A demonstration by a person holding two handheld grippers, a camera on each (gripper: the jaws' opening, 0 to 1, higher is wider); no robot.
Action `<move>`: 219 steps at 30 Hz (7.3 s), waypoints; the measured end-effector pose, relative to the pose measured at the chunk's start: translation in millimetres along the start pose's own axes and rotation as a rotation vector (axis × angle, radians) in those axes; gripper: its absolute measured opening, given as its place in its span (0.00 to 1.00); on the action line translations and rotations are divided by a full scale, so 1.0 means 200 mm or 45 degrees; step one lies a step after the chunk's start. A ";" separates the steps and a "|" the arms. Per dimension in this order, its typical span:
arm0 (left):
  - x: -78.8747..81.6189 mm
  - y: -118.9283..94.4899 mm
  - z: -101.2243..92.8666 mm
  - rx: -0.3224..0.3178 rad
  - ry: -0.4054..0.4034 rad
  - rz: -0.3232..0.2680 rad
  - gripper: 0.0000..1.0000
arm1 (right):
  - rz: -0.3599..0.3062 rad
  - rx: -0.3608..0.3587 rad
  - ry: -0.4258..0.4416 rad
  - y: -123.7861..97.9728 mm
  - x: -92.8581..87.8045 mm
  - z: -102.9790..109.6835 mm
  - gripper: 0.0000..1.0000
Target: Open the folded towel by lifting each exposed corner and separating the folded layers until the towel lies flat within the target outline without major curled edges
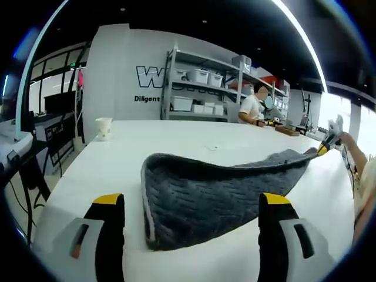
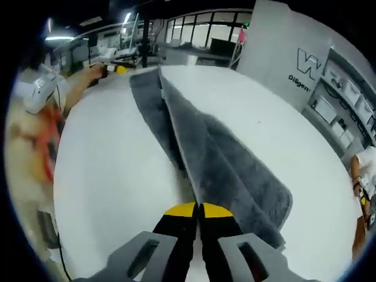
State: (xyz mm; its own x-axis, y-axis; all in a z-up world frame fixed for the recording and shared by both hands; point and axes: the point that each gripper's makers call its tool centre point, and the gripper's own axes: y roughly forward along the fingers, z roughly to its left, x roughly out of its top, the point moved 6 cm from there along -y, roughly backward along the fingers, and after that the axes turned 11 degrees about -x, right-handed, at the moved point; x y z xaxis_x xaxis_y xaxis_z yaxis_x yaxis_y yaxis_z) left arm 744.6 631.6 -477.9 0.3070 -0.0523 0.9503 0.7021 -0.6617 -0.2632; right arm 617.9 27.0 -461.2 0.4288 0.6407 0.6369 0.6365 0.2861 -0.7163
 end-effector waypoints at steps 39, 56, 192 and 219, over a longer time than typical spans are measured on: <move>0.01 -0.01 0.00 -0.006 -0.008 -0.010 0.93 | -0.168 -0.054 0.031 0.04 0.06 0.15 0.48; 0.00 0.00 -0.02 -0.019 0.004 0.004 0.93 | -0.418 -0.040 -0.170 0.36 0.63 0.28 0.71; 0.01 -0.08 -0.04 -0.034 0.018 0.002 0.92 | -0.386 0.265 0.017 0.34 0.51 0.72 0.68; 0.28 0.07 0.07 -0.005 -0.031 -0.046 0.80 | -0.389 -0.044 0.266 0.27 0.27 0.56 0.99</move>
State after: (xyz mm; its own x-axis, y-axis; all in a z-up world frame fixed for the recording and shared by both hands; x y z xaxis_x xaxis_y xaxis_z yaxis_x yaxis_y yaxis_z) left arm 780.9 630.5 -431.4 0.2973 -0.0099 0.9547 0.7107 -0.6655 -0.2283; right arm 602.9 156.8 -498.2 0.3349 0.3691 0.8670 0.7751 0.4153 -0.4762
